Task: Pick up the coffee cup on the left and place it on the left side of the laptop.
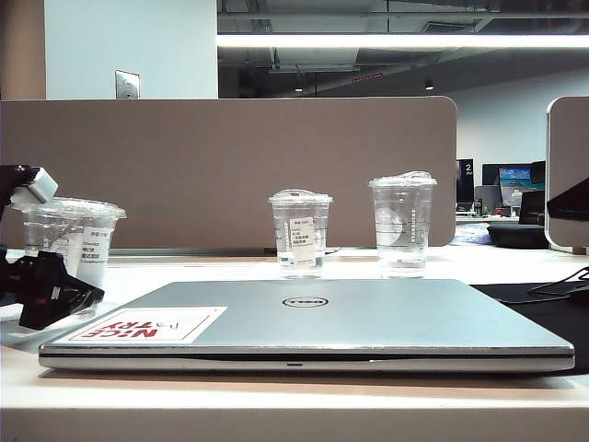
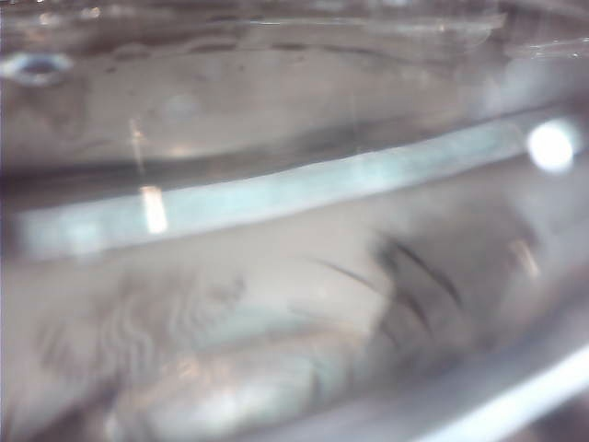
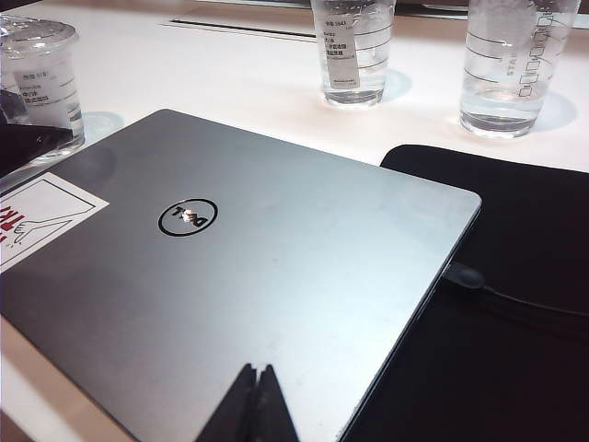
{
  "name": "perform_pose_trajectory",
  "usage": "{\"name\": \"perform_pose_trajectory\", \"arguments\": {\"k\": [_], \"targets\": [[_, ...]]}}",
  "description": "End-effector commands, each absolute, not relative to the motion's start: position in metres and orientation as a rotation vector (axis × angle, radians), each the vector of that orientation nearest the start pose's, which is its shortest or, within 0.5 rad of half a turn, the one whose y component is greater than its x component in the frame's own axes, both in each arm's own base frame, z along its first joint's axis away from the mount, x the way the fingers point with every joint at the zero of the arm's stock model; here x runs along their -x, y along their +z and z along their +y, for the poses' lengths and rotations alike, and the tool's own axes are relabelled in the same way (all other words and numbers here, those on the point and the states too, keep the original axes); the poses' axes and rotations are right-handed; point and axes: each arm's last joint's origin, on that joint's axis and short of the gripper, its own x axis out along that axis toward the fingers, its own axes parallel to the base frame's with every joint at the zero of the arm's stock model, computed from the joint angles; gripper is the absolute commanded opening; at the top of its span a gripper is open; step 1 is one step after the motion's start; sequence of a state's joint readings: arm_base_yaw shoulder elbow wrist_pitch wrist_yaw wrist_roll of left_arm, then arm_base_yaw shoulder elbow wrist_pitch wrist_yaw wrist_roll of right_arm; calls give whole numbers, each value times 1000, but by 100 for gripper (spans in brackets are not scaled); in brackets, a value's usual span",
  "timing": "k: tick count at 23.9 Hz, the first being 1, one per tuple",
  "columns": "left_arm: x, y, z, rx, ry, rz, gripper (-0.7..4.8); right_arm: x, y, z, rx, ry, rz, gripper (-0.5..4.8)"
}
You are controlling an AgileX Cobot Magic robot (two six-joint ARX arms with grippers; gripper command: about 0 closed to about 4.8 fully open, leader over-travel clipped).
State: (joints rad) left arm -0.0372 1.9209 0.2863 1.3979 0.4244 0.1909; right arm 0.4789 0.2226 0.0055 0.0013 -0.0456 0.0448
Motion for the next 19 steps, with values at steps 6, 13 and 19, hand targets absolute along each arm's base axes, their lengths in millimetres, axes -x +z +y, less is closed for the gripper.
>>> {"name": "perform_pose_trajectory", "arguments": {"k": [6,13,19], "targets": [[-244,77,-21,-113,-512,241,446,-96,147,52,0,518,210,-5],[-241,76,-21,-92,-510,244,473,-96,147,52,0,518,210,-5],[-209,77,-19,-94,-491,239,478,-96,147,52,0,518,210,-5]]}}
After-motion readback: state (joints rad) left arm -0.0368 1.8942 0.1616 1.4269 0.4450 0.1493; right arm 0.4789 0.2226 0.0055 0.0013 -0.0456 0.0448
